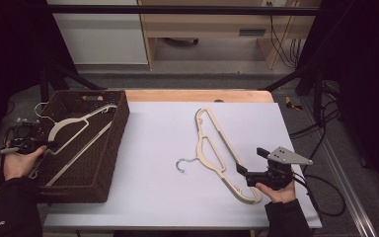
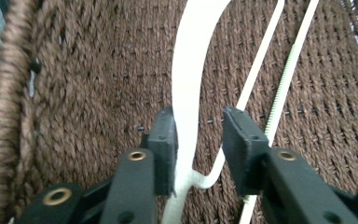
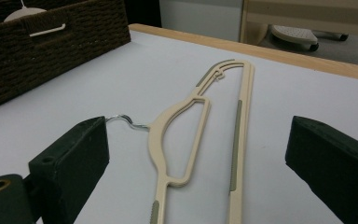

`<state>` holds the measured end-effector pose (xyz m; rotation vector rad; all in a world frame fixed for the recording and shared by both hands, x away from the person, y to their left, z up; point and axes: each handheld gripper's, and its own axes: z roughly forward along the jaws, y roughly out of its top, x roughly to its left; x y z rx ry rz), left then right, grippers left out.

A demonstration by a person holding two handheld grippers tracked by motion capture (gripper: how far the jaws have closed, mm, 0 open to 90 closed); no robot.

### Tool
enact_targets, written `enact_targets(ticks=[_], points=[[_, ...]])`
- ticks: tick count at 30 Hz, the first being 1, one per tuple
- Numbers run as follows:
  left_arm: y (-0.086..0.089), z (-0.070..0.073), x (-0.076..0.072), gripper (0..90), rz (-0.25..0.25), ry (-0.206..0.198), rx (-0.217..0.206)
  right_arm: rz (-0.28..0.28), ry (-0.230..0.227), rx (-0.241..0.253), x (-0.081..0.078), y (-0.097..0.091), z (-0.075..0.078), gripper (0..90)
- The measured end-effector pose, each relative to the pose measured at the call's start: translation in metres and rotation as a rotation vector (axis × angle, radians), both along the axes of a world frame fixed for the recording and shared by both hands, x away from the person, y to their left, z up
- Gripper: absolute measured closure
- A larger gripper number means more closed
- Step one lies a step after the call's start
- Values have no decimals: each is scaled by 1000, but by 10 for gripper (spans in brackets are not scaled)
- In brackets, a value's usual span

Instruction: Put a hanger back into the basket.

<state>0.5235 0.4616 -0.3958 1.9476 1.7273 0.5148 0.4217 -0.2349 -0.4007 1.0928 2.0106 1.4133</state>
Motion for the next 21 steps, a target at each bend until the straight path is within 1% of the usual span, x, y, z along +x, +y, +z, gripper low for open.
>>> enact_targets(ticks=[4, 8, 10, 12, 13, 14, 16, 17, 18, 19, 20, 21], points=[[0, -4, 2, 542, 9, 40, 19, 0, 2, -1, 0, 0, 0, 64], [0, -2, 0, 515, 19, 31, 12, -1, 2, -1, 0, 0, 0, 64], [-2, 1, -2, 476, 22, 17, 5, -3, -2, 3, -1, 0, 1, 64], [-4, 6, -5, 443, 22, -10, 6, 2, -7, 2, -1, -2, 1, 65], [-6, 10, -7, 423, 19, -21, 14, -5, -7, 6, -2, -2, 2, 65], [-7, 15, -9, 423, 14, -40, 20, -5, -7, 6, -2, -2, 2, 65], [-12, 24, -14, 406, -4, -70, 19, -4, -7, 7, -2, -2, 2, 65], [-18, 34, -21, 390, -26, -115, 29, -5, -9, 10, -2, -2, 3, 65], [-18, 34, -21, 385, -26, -115, 29, -5, -9, 10, -2, -2, 3, 65], [-21, 39, -24, 375, -42, -145, 31, -6, -11, 10, -3, -3, 3, 65], [-26, 43, -27, 375, -52, -173, 16, -6, -11, 10, -3, -3, 3, 65], [-30, 48, -30, 353, -70, -207, 17, -4, -12, 10, -4, -4, 4, 65]])
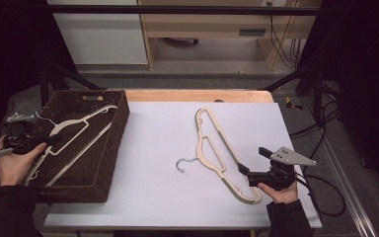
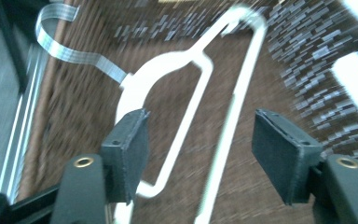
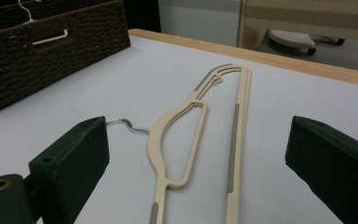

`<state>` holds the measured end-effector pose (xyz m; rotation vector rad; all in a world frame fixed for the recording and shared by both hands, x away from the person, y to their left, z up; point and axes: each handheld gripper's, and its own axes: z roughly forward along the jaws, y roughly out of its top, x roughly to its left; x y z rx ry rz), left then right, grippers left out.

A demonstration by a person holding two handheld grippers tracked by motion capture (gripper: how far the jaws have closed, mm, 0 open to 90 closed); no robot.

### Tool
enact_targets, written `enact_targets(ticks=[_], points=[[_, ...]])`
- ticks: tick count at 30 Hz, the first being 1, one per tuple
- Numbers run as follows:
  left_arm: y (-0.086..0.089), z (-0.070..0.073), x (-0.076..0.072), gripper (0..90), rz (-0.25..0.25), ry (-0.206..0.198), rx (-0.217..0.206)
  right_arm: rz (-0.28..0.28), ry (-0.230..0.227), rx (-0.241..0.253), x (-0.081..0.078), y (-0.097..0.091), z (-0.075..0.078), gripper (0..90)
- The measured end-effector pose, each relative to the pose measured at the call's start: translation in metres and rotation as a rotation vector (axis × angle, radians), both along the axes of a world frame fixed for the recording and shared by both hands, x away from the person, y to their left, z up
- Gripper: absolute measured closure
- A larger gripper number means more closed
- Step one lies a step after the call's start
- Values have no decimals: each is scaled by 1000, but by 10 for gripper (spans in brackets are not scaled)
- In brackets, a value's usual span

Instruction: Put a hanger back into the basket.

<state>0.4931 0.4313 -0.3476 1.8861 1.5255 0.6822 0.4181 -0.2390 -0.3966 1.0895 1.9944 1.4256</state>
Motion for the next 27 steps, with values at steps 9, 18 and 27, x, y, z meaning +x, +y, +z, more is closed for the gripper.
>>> enact_targets(ticks=[9, 18, 27], points=[[-66, 35, -27, 237, -202, -254, -86, -8, -1, 14, -1, -1, 1, 65], [-142, 36, -40, 114, -425, -355, -164, -6, -3, 12, -1, 0, 1, 65], [-193, 18, -46, 107, -581, -342, -222, -7, -16, 19, -3, 0, 1, 58]])
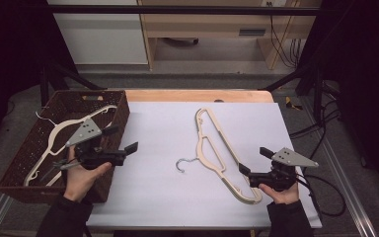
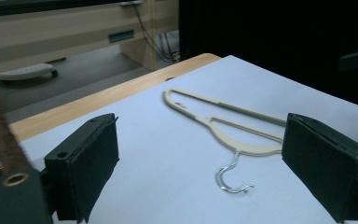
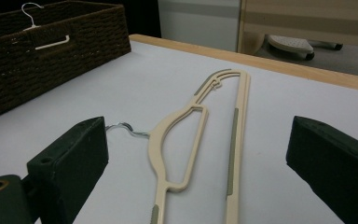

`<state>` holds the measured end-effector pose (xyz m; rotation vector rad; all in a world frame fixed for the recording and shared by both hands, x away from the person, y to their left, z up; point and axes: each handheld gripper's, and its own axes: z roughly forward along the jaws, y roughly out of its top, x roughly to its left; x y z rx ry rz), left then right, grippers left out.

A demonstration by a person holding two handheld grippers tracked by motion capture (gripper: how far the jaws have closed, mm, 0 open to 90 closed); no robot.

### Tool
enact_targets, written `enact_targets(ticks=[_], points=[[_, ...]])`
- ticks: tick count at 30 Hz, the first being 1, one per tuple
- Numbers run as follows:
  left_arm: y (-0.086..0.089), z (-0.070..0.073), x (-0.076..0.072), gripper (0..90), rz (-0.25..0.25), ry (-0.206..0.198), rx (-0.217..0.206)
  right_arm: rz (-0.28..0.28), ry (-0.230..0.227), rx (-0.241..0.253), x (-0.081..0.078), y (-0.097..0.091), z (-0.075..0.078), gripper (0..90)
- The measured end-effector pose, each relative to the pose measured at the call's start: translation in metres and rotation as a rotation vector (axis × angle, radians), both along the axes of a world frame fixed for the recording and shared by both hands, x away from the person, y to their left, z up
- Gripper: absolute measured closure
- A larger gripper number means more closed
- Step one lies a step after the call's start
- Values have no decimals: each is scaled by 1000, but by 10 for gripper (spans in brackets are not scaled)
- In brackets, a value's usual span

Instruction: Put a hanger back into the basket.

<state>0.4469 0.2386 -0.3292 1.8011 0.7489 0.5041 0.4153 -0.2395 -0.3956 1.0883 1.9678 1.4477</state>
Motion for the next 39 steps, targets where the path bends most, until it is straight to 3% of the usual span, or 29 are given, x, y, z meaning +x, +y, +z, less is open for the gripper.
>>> enact_targets(ticks=[4, 9, 18, 23, 28, 29, 37, 39], points=[[-20, -9, 1, 108, -35, 2, 18, 3, 5, -4, 0, 0, 0, 57], [-50, -23, 9, 108, -98, 36, 45, 6, -1, -6, 0, 0, 0, 57], [-84, -41, 27, 114, -155, 80, 67, 11, -1, -7, 0, 1, -1, 57], [-100, -54, 37, 123, -184, 101, 106, 13, -3, 0, -1, 0, 0, 58], [-115, -69, 51, 151, -205, 135, 117, 19, -3, -1, -2, -1, 0, 59], [-120, -76, 57, 165, -203, 145, 139, 21, -3, -4, -2, 0, 0, 60], [-136, -102, 79, 250, -224, 214, 190, 25, -3, -2, -1, 0, 0, 64], [-137, -105, 80, 261, -226, 215, 201, 26, -3, -2, -1, -1, 0, 64]])
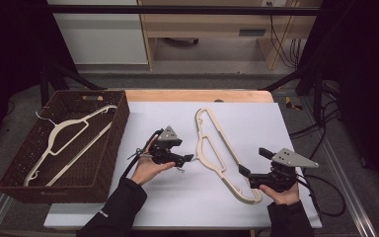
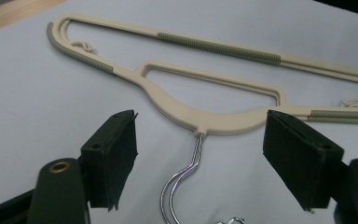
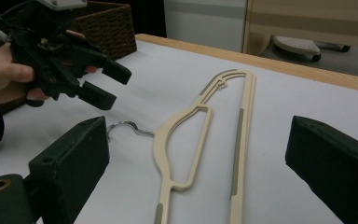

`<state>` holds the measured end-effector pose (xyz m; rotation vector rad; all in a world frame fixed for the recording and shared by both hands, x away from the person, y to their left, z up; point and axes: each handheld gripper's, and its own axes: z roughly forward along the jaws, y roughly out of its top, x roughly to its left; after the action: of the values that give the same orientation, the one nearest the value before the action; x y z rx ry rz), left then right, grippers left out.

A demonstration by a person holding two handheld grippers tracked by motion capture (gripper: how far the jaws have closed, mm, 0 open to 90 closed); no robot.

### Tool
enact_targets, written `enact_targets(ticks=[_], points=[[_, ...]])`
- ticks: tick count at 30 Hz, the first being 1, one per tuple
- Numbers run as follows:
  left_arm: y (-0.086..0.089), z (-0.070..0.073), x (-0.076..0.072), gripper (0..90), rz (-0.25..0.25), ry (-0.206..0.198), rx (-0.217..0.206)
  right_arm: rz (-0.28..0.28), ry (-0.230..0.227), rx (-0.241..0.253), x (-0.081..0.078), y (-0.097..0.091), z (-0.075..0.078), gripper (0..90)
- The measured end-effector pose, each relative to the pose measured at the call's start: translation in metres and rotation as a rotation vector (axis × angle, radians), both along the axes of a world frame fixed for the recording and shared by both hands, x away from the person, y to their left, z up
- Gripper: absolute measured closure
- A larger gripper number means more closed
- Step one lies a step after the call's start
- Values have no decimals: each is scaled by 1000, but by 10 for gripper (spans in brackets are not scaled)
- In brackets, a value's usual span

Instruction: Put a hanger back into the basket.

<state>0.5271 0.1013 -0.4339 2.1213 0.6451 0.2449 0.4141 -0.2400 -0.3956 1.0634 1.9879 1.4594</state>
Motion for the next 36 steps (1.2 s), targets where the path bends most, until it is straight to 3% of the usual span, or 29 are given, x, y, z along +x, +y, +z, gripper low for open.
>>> enact_targets(ticks=[5, 14, 16, 26, 27, 36], points=[[-8, -13, 5, 317, -19, 9, 73, 1, 1, -1, 0, 0, 0, 65], [-20, -30, 12, 494, -59, 29, 155, 3, 2, -1, 1, 1, -1, 68], [-21, -33, 13, 567, -67, 31, 162, 1, 7, -1, 0, 2, -1, 69], [-31, -38, 16, 709, -106, 45, 187, 13, 5, -7, 1, 2, -2, 71], [-31, -38, 17, 722, -116, 46, 205, 13, 5, -7, 1, 2, -2, 72], [-32, -36, 20, 833, -122, 49, 223, 13, 12, -7, 2, 3, -3, 74]])
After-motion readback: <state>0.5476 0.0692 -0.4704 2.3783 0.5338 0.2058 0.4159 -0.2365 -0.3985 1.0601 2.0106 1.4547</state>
